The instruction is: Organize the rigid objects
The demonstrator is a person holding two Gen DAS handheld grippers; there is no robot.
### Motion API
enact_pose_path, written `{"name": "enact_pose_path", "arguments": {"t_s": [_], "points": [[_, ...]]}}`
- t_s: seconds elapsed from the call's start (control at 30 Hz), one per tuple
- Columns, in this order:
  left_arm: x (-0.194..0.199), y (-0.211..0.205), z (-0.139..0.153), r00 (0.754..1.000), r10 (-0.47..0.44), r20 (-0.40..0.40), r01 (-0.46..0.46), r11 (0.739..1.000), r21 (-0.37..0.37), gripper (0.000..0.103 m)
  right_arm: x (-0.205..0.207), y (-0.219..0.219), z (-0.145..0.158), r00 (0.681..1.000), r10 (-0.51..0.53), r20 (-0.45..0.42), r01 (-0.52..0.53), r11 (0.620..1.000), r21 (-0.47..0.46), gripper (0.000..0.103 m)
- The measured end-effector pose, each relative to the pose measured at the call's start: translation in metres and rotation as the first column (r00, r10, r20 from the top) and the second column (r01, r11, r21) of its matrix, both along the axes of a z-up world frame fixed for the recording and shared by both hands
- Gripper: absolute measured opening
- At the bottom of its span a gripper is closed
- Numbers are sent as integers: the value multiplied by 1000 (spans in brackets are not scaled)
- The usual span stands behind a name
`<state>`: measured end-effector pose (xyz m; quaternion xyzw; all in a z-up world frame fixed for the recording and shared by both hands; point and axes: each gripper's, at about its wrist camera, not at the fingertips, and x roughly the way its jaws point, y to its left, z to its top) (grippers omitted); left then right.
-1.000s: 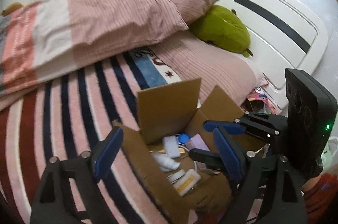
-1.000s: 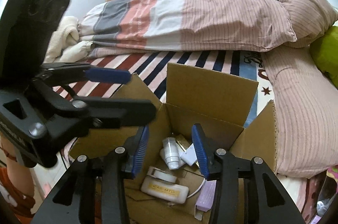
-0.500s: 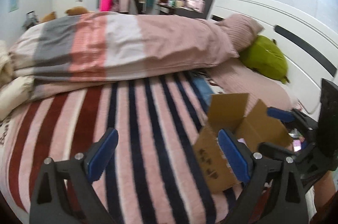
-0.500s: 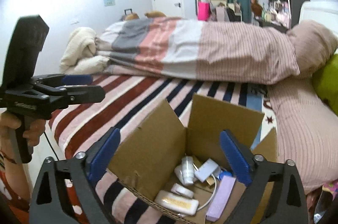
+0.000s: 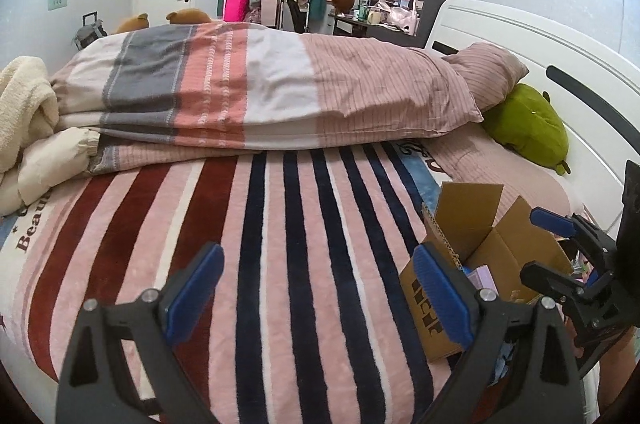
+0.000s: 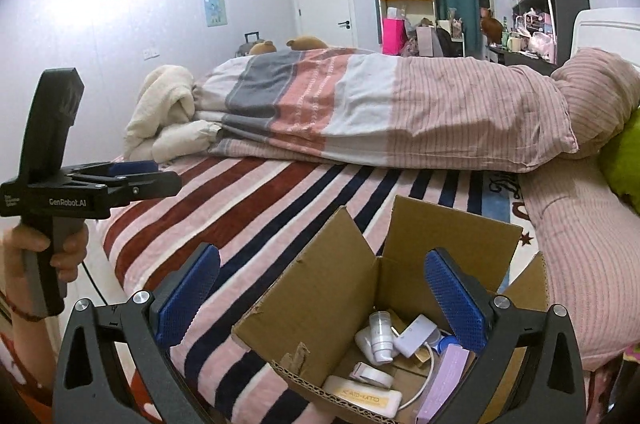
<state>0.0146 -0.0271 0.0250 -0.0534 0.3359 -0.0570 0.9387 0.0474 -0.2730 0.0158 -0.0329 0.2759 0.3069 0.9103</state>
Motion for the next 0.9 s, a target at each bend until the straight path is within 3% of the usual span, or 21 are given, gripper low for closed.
{"name": "enact_pose_path", "arguments": {"t_s": [0.9], "points": [[-1, 2, 1, 999, 46, 19, -46, 998, 53, 94, -4, 1, 4, 1000, 9, 4, -9, 1000, 26, 103]]}}
